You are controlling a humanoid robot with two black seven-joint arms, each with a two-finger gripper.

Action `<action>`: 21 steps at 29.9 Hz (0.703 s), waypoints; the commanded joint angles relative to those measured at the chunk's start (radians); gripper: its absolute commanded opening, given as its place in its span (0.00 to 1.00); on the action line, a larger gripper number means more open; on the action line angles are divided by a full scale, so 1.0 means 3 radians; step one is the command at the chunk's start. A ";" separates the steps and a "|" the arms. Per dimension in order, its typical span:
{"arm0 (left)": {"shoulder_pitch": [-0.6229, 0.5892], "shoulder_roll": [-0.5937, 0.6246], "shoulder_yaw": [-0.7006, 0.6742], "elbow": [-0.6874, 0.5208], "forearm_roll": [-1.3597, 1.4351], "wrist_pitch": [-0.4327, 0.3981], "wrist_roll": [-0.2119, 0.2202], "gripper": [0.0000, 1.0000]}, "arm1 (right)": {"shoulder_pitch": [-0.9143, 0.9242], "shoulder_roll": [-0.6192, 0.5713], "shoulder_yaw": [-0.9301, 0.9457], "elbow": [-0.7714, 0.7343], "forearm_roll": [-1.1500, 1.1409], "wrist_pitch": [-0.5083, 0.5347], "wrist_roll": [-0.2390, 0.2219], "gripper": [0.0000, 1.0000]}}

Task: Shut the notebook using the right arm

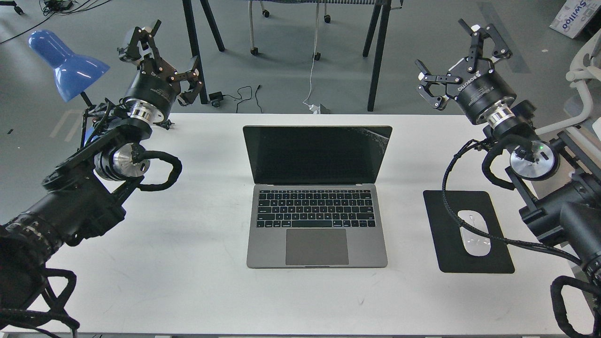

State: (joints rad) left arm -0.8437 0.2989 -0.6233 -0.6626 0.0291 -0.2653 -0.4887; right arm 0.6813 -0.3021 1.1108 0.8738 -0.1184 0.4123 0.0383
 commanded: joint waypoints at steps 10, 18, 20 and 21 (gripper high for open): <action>0.0000 -0.0005 0.0022 -0.0006 0.0005 0.0133 0.0000 1.00 | -0.0001 0.0005 -0.0006 0.0012 0.0001 -0.0090 0.0000 1.00; 0.0005 0.0006 0.0022 -0.0006 0.0005 0.0000 0.0000 1.00 | 0.0270 0.0051 -0.0159 -0.0008 -0.0030 -0.0367 -0.0025 1.00; 0.0005 0.0006 0.0022 0.0000 0.0005 -0.0005 0.0000 1.00 | 0.0398 0.0092 -0.0327 -0.0084 -0.0040 -0.0413 -0.0025 1.00; 0.0005 0.0006 0.0022 0.0000 0.0005 -0.0005 0.0000 1.00 | 0.0479 0.0112 -0.0429 -0.0166 -0.0040 -0.0423 -0.0025 1.00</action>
State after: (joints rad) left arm -0.8422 0.3005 -0.6166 -0.6643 0.0307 -0.2636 -0.4887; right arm 0.7680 -0.2833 1.0505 0.8649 -0.1277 0.3000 0.0317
